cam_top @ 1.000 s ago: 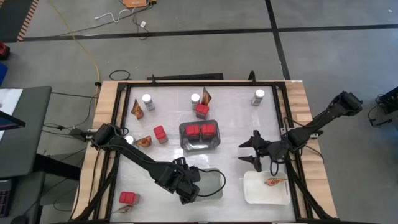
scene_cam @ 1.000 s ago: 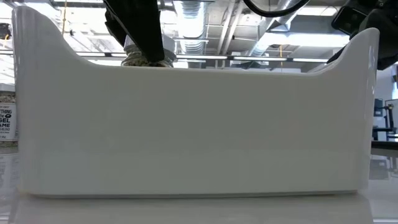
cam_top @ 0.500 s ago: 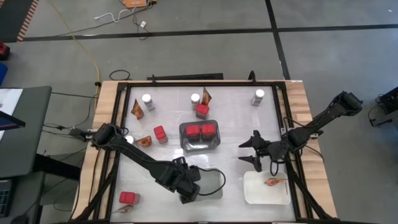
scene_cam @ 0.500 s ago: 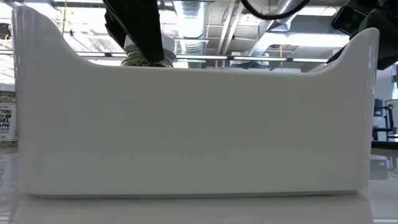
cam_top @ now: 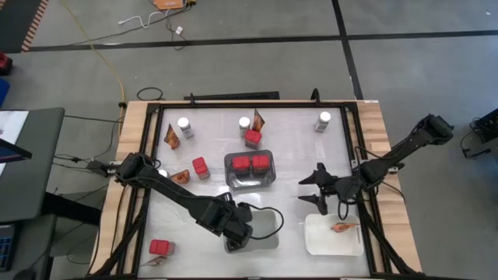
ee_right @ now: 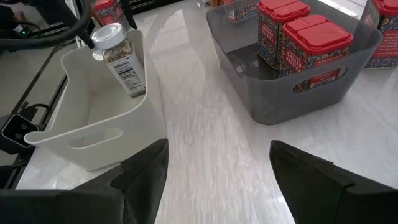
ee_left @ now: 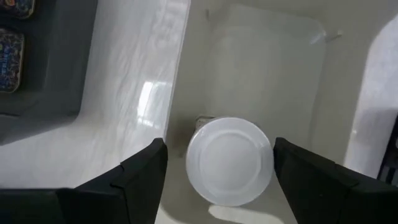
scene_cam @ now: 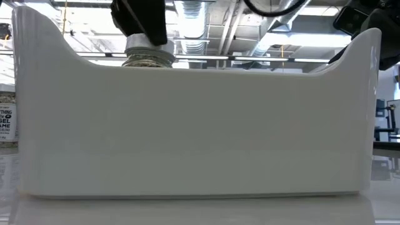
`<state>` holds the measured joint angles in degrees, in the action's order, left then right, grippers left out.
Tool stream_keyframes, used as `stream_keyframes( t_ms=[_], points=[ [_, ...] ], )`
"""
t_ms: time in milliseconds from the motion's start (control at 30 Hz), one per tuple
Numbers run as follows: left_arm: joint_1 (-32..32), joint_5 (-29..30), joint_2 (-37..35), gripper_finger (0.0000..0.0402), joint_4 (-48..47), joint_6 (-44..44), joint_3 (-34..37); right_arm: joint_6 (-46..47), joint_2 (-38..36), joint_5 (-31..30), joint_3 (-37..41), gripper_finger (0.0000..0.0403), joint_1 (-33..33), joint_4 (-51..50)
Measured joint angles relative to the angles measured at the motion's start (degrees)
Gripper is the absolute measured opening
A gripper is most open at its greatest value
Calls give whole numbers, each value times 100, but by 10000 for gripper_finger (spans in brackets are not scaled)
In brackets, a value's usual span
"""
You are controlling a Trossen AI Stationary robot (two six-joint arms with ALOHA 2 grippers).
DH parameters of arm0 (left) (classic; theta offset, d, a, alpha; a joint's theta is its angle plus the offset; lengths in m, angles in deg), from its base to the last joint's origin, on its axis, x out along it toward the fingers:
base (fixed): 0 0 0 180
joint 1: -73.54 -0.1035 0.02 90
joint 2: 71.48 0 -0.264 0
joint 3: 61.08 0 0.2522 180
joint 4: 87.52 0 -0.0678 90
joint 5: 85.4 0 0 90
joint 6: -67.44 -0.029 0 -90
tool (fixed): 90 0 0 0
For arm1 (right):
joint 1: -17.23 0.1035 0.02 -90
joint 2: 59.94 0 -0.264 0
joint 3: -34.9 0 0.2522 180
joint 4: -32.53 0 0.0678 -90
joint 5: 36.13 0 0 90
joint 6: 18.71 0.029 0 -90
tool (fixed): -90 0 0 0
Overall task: Sort spices by type
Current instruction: Put the white seasoning bottle into the gray bin, then put the orange seasoning pack into the white bin
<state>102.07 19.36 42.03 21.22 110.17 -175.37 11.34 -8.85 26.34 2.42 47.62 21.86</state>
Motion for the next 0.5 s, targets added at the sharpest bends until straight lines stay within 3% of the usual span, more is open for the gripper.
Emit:
stream_keyframes(
  t_ms=[500],
  points=[
    [4,7,0,277,-802,-175,-599,-1,0,0,0,306,22,-1]
  ],
)
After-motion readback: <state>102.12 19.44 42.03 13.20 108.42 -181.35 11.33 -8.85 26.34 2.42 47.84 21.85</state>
